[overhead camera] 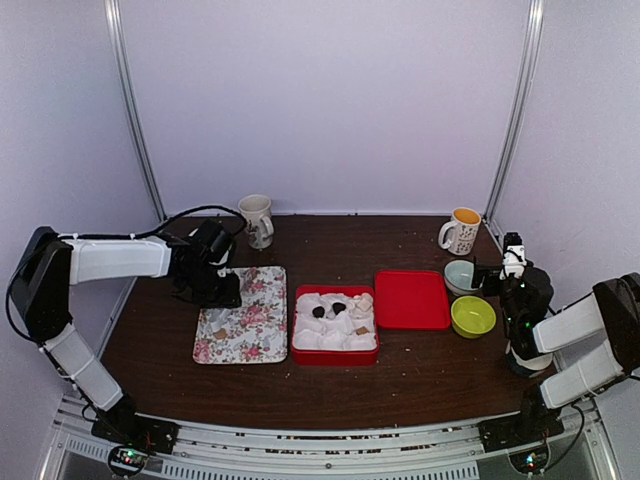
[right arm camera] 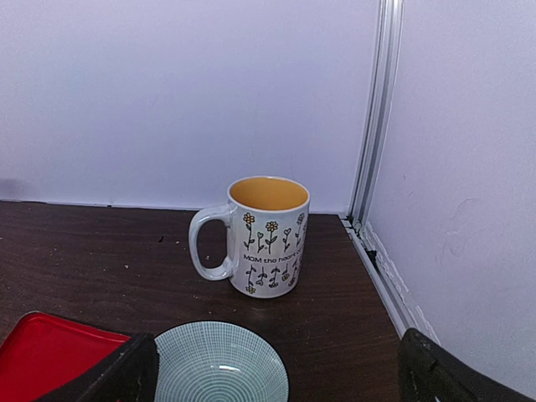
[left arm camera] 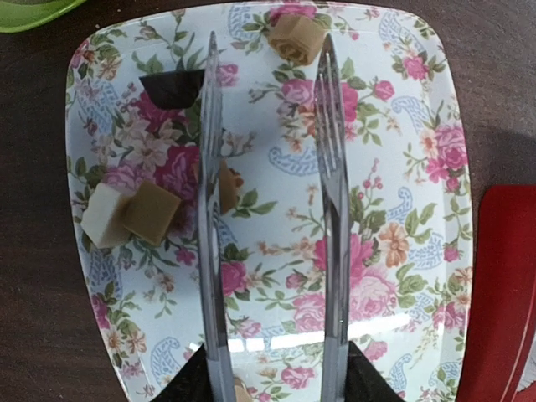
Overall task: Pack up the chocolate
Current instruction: Pick up the fake chocolate from the plate.
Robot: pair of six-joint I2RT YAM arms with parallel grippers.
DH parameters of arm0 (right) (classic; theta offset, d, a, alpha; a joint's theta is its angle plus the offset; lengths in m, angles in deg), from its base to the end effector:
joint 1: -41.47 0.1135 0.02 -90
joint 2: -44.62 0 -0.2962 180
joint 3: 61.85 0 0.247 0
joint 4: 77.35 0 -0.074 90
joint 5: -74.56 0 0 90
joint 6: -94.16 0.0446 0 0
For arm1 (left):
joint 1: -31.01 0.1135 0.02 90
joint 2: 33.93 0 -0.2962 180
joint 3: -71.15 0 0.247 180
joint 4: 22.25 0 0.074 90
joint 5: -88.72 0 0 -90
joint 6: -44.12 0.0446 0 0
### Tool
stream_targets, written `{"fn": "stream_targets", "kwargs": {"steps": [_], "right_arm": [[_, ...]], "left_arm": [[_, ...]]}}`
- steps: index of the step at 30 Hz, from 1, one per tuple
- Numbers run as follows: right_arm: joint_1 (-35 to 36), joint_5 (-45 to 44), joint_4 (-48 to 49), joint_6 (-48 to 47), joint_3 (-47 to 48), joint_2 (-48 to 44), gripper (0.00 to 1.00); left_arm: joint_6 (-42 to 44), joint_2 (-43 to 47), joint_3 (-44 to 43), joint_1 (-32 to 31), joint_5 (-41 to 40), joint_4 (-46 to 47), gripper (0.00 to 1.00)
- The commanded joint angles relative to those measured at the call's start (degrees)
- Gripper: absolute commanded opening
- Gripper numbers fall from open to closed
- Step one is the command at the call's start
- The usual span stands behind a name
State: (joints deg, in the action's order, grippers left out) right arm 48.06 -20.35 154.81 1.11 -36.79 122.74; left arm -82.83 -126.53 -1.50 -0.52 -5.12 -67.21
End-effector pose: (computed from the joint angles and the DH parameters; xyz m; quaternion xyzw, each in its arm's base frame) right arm 0.2248 0.0221 0.2041 -0.0299 0.7120 -0.0089 0.7015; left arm 0.2708 -0.1626 0.2178 -0.0534 0.9741 -0.0951 0.1979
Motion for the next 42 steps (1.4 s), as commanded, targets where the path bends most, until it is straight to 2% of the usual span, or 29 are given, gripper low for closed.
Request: {"fn": "stream_targets", "kwargs": {"steps": [1,21,28,36,42], "right_arm": [[-0.43,0.34,0.14,0.15,1.08,-0.39,1.00],[-0.44,0.34,0.19,0.14,1.08,-0.40,1.00],[-0.44,0.34,0.14,0.15,1.11,-0.43,1.00],[-0.43,0.34,0.21,0.15,1.11,-0.43,1.00],[-0.44,0.34,0.14,0.15,1.10,-0.43,1.00]], "left_arm": [[1.28,-1.80,-2.60,1.02,0.54,3.38,0.46],[2.68,-7.56,-6.60,3.61,6.07,4.59,0.48],[2.40,-8.14,-7.49,4.72,5.34,4.35,0.47],[2.67,-9.24,-8.47,4.68,5.13,3.89,0.43],[3.32,-8.00,-8.02,4.66,6.13,3.39,0.33]]}}
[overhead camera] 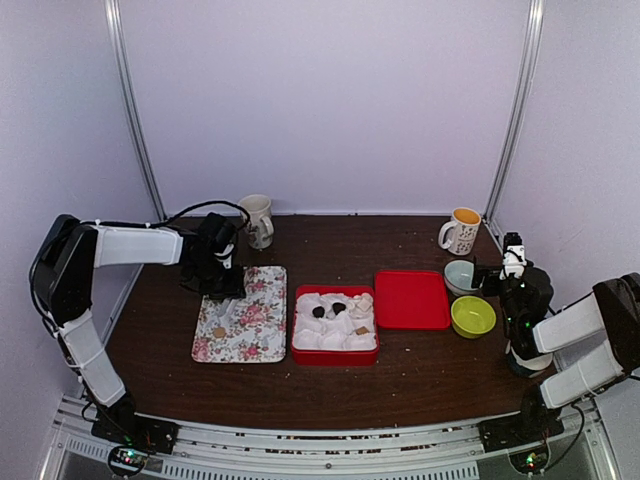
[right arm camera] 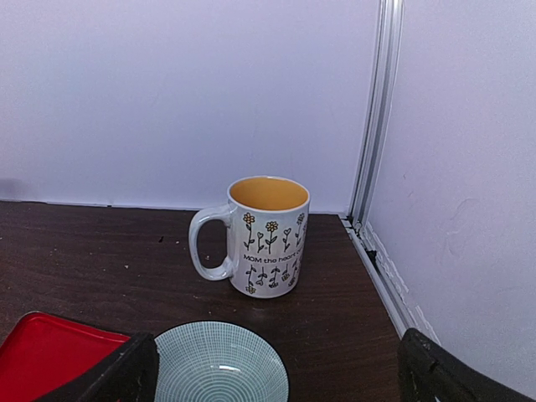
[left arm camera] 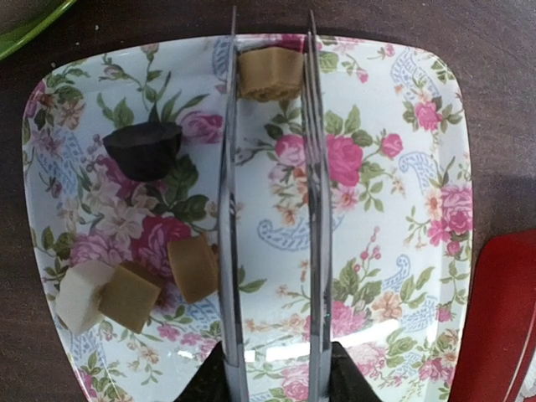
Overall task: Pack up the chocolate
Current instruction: Pick up the fake chocolate from the plate, then place the fake chocolate in the empty pocket of the box.
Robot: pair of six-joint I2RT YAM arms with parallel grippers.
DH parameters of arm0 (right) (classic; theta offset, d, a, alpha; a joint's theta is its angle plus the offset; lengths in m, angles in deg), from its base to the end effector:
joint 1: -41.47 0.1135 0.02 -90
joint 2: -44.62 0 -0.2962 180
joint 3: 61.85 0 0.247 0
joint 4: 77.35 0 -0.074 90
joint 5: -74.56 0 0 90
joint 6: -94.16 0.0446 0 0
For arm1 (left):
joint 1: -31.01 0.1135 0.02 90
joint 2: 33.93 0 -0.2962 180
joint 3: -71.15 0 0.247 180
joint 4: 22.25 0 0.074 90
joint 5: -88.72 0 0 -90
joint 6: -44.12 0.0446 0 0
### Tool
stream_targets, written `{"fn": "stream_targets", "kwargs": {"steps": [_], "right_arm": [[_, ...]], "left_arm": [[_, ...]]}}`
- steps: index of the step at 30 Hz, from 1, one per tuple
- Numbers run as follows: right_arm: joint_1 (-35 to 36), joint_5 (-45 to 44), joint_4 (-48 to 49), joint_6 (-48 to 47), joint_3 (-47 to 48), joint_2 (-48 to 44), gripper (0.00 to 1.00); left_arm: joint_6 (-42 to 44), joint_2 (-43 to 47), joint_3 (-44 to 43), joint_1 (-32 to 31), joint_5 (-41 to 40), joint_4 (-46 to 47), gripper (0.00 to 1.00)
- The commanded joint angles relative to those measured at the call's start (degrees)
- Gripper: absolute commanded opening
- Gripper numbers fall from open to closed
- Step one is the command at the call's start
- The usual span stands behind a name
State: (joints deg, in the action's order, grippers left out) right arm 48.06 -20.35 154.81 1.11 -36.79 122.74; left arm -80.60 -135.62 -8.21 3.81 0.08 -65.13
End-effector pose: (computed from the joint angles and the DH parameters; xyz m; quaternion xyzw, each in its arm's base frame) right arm 0.2248 0.0221 0.2041 -0.0299 0.7120 -0.0089 0.7015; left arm 0.3181 -0.1647 0.2021 -0.0615 0.9747 -0.1204 0.1781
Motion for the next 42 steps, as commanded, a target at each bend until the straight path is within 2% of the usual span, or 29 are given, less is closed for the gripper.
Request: {"fn": "stream_targets", "kwargs": {"steps": [1,11,17,27,33,42], "right_arm": [[-0.39,0.35,0.14,0.15,1.08,-0.41,1.00],[-0.44,0.34,0.14,0.13,1.05,-0.38,1.00],[-0.42,0.39,0.14,0.20,1.12,-0.39,1.00],[-0.43,0.43,0.13,0.16,1.12,-0.41,1.00],[-0.48,0.42,0.15,0.24,1.10,-0.40,1.00],[-0.54,0.43,0.14,0.22,1.05,-0.43,1.00]], "left_arm": [[1.20,1.73,-0.96,0.36,1.23,1.31,0.32],[1.72,9.51,4.60,0.24,5.17,0.14,0.29],[3.17,15.83,7.03,-0.29,10.31,-3.40,0.26],[5.51,25.75,6.04,-6.75,14.92,-7.63,0.26],[8.37,24.48,3.38,-13.30,19.38,-3.57,0.26],[10.97,13.99,-2.36,-20.56,21.29,-2.77,0.26]]}}
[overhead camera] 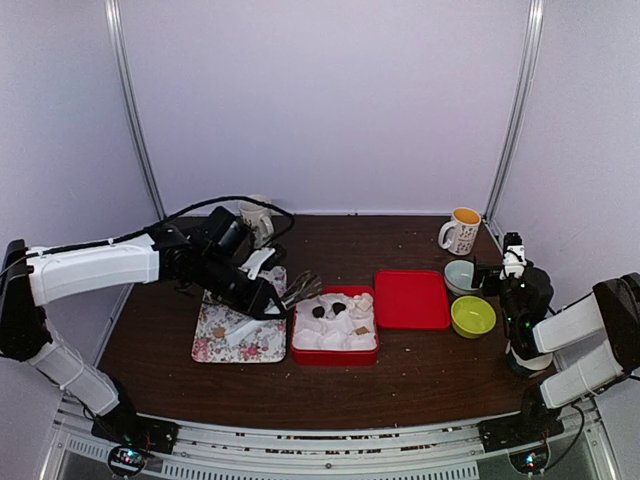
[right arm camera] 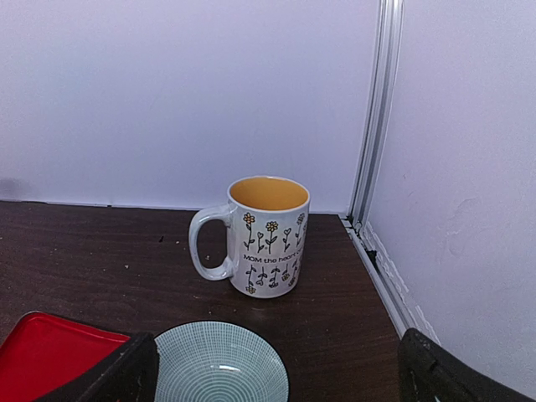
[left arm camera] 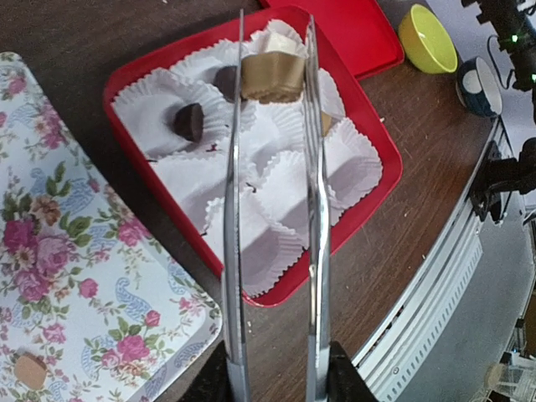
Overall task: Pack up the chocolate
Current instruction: Place the fake chocolate in the empty pocket of the box.
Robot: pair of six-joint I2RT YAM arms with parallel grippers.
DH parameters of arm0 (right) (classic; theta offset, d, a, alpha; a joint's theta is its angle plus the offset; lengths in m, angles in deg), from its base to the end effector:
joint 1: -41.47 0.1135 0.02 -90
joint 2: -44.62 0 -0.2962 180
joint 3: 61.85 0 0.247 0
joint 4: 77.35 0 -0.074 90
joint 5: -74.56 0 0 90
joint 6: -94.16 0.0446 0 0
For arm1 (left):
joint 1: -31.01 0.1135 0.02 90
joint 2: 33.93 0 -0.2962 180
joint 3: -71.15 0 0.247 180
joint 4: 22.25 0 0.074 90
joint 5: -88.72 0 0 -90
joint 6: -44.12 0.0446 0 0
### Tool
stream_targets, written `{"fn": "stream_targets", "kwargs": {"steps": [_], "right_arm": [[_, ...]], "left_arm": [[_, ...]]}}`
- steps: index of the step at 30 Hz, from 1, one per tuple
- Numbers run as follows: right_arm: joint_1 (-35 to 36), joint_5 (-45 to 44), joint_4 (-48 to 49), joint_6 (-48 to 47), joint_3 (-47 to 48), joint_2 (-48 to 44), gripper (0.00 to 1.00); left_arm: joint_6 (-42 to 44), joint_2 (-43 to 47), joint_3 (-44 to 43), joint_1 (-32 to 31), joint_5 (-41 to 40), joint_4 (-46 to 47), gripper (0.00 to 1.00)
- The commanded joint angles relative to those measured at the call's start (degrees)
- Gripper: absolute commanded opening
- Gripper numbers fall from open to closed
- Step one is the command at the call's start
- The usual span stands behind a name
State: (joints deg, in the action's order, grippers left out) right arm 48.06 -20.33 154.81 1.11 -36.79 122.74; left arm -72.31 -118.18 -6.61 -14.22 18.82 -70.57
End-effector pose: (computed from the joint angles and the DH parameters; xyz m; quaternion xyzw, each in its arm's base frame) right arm 0.2248 0.0221 0.2041 -0.0300 0.7120 -0.0087 0.7015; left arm 0.2022 -0.2256 0.2856 0.2053 0.9174 -0.3091 0.1439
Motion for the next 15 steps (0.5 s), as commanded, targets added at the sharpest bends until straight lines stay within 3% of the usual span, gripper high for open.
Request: {"fn": "stream_targets", "kwargs": {"steps": [1,15], "right_arm": [[-0.49,0.40,0.15,0.19,1.07,-0.43,1.00],[-0.50,0.40,0.14,0.24,1.09,-0.43,1.00]], "left_arm": [[3.03,-4.61,-4.64,-3.08,2.99,2.23,0.26],[3.32,-15.22,-8.69,-5.39,6.14,1.83,0.27]]}}
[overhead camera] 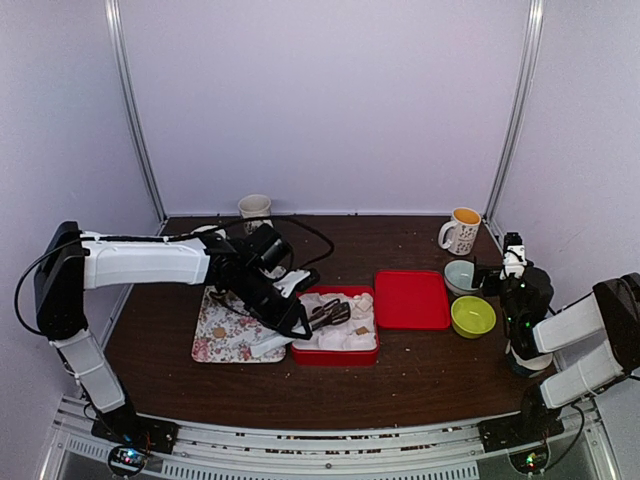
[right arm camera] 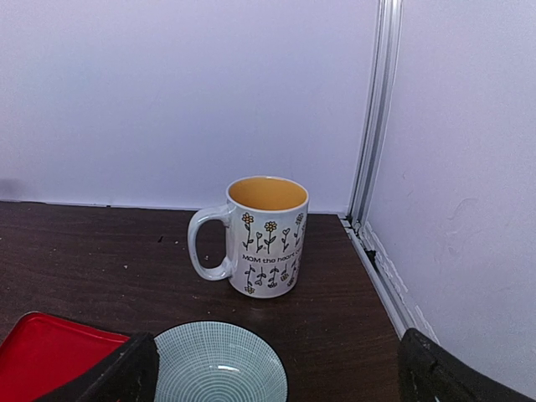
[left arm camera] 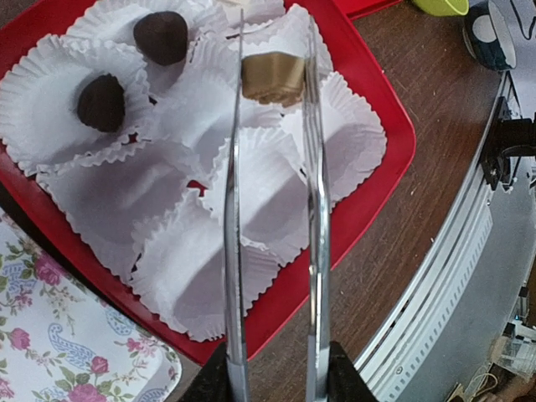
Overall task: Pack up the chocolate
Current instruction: Place the fake chocolate in the empty pocket of the box.
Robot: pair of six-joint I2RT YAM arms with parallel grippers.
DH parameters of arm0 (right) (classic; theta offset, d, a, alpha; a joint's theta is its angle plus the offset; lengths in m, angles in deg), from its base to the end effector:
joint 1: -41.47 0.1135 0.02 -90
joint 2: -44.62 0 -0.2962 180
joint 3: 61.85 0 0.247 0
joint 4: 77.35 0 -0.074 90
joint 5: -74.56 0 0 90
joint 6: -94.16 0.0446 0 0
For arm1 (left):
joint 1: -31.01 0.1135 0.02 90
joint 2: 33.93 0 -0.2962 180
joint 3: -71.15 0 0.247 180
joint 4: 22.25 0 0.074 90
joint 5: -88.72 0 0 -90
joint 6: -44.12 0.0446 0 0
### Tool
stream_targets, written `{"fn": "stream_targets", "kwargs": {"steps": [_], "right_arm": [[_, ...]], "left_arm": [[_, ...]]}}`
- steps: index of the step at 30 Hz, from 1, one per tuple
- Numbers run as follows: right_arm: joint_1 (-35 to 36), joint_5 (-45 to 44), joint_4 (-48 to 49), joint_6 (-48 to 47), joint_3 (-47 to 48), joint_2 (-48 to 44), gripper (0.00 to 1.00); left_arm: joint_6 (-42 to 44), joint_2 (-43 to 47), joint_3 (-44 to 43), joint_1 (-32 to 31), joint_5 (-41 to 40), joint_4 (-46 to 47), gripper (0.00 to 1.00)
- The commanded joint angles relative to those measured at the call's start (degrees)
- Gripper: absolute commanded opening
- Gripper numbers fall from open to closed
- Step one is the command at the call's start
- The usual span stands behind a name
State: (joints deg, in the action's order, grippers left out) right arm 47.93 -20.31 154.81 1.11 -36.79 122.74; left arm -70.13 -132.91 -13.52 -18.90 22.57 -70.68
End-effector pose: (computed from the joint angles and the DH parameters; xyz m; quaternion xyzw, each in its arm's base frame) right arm 0.2249 0.0217 0.2041 -0.0293 0.7120 -0.0094 0.7015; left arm 0.2168 -0.2856 0.2430 0.2586 0.9163 -0.2992 0.0629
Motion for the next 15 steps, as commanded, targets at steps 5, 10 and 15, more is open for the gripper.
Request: {"fn": "stream_targets", "kwargs": {"steps": [5,10,15], "right_arm": [[-0.39,0.38,0.14,0.24,1.11,-0.43,1.00],[-0.39,0.38,0.14,0.23,1.08,-0.41,1.00],[-0.39,0.38,0.13,0.24,1.12,-0.37,1.00]], "left_arm": [[1.40,-1.27,-1.91,-0.71,1.30,0.89,0.27],[1.18,-2.15,-2.15,-0.71,-0.53,0.59,0.29],[1.22,-2.53,-2.68,-0.71,-1.99,-0.51,0.29]]}}
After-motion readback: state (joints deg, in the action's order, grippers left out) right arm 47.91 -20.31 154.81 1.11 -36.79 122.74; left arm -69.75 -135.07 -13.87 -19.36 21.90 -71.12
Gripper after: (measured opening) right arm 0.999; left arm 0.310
